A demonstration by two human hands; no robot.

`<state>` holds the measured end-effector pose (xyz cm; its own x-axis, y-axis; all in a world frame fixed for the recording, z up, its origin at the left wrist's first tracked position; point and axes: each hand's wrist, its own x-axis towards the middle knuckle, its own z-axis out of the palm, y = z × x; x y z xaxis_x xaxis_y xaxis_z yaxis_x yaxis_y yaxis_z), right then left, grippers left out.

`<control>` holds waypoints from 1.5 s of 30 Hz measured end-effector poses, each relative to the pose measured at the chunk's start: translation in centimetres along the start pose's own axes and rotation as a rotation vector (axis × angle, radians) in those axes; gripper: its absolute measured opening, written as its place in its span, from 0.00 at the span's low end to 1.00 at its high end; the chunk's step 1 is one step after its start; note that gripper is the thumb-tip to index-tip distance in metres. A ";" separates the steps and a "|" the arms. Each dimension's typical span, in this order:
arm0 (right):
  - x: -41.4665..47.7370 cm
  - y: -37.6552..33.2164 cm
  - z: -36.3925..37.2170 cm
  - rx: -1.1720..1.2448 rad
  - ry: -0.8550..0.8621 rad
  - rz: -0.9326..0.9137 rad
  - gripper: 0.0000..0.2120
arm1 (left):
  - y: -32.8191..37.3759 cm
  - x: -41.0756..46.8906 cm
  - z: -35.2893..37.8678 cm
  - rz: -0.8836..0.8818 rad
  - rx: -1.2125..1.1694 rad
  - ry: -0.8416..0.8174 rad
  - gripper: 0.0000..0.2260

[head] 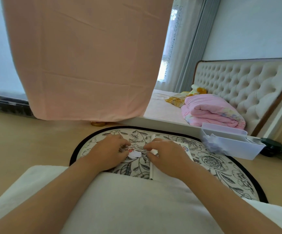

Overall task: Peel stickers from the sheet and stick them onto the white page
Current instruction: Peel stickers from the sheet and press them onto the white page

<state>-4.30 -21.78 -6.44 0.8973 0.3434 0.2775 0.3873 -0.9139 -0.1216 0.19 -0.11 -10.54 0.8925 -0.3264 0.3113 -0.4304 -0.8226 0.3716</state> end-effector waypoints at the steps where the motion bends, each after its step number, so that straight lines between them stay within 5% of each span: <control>1: 0.8 -0.3 0.3 -0.015 -0.018 -0.006 0.15 | 0.0 0.0 0.1 0.006 0.013 -0.013 0.17; 7: 3.8 -1.3 1.6 -0.152 -0.212 -0.031 0.16 | -0.3 0.0 0.4 0.033 0.008 -0.024 0.15; 15: 3.3 -0.5 2.4 -0.116 -0.068 -0.092 0.14 | -0.1 0.0 0.1 0.018 -0.019 -0.005 0.09; 20: 2.8 0.4 2.9 0.154 0.110 0.042 0.10 | 1.1 -0.4 0.2 0.025 -0.183 0.070 0.11; 31: 1.7 -0.2 0.8 0.950 0.029 0.304 0.07 | 4.0 -0.4 0.0 -0.226 -0.817 0.137 0.03; 36: 0.5 0.6 0.1 1.018 0.031 0.336 0.02 | 5.6 -0.6 -0.1 -0.299 -0.945 0.114 0.03; 45: -2.2 2.8 -1.5 0.919 0.063 0.261 0.04 | 8.6 -0.9 0.6 -0.125 -0.784 0.064 0.01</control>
<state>-5.47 -25.42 -5.93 0.9762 0.1157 0.1833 0.2154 -0.4237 -0.8798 -4.26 -7.18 -8.09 0.9412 -0.2063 0.2676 -0.3184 -0.2763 0.9068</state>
